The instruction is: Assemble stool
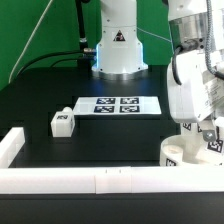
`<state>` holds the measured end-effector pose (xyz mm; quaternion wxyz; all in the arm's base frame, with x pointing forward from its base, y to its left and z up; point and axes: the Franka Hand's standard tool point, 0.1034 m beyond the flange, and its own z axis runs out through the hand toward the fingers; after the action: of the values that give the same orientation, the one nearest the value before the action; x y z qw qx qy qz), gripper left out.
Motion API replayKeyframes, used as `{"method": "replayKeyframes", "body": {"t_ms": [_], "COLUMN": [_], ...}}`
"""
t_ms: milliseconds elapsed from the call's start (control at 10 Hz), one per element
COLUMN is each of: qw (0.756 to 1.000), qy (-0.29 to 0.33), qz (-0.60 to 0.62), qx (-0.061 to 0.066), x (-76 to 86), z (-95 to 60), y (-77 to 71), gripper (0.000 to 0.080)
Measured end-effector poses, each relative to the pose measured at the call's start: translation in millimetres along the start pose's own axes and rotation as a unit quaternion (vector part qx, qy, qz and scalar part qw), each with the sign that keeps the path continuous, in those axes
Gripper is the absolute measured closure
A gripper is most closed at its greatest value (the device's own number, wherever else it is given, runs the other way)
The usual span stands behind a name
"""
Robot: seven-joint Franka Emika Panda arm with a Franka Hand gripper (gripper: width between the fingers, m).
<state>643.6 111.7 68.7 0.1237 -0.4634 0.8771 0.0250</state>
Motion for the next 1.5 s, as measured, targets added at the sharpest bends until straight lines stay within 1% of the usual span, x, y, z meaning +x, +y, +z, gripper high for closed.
{"method": "replayKeyframes", "body": {"t_ms": [300,400,500,600,700,800,900,1100,1200,1300,1500], "qw": [0.999,0.998,0.991,0.983,0.967,0.956,0.942,0.909,0.866,0.808,0.688], "qy": [0.001,0.001,-0.003,-0.008,-0.016,-0.023,-0.023,-0.021,-0.013,-0.008,-0.01], "qz": [-0.036,-0.064,-0.135,-0.181,-0.251,-0.292,-0.334,-0.416,-0.499,-0.588,-0.726], "qx": [-0.001,-0.009,-0.011,-0.019,-0.025,-0.021,-0.017,-0.017,-0.02,-0.015,-0.015], "x": [-1.5,-5.5,-9.8,-14.4,-21.5,-29.0,-32.2,-29.9,-32.1,-35.2,-27.3], "z": [0.3,-1.4,-6.0,-12.4,-20.9,-28.1,-29.8,-29.2,-31.6,-36.5,-33.8], "y": [2.3,7.3,8.4,11.4,15.3,16.6,18.3,16.9,17.5,13.0,7.1], "gripper": [0.0453,0.0244,0.0244,0.017,0.0154,0.0154,0.0151,0.015,0.015,0.015,0.015]}}
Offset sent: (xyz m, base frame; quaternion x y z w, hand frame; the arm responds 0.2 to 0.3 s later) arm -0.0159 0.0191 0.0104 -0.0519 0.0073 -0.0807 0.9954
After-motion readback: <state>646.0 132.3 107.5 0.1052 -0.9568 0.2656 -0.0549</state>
